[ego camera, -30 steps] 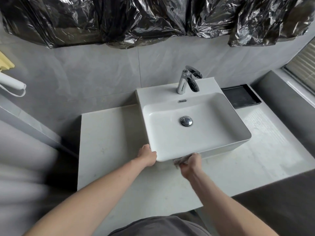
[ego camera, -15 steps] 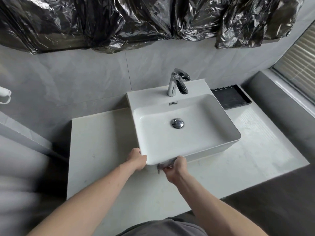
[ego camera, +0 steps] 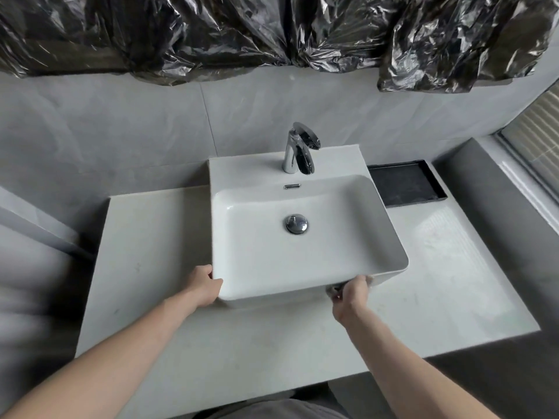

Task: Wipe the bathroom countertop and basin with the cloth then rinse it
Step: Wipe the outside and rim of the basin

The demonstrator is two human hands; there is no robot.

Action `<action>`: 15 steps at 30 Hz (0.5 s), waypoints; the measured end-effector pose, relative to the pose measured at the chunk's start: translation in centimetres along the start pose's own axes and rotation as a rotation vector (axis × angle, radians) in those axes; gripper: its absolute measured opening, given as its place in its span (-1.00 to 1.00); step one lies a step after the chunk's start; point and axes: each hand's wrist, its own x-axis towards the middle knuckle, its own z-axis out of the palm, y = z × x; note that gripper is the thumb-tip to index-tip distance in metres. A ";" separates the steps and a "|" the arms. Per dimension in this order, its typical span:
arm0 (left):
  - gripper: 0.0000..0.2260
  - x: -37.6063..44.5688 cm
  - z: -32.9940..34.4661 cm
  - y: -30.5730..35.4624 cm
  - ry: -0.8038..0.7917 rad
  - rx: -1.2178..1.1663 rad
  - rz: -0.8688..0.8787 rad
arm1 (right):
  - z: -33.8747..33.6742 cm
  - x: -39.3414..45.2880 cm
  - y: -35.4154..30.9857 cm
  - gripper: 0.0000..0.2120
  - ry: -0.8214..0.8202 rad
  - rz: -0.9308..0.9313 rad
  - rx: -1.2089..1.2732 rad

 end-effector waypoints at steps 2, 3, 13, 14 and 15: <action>-0.95 -0.5 0.1 0.6 0.019 0.016 0.001 | 1.6 -2.0 2.9 -0.76 -0.090 0.107 0.002; -0.94 -0.7 0.1 0.8 0.019 0.010 -0.009 | 2.5 -3.3 4.4 -0.76 -0.161 0.178 0.045; -0.90 -1.2 -0.1 0.8 -0.013 -0.077 -0.029 | 5.4 -9.6 10.4 -0.72 -0.429 0.306 0.018; -0.89 -1.2 -0.2 0.6 -0.026 -0.079 -0.031 | 5.1 -9.2 10.0 -0.70 -0.408 0.274 0.038; -0.88 -1.2 -0.4 0.5 -0.038 -0.081 -0.029 | 4.7 -8.4 9.6 -0.68 -0.376 0.226 0.049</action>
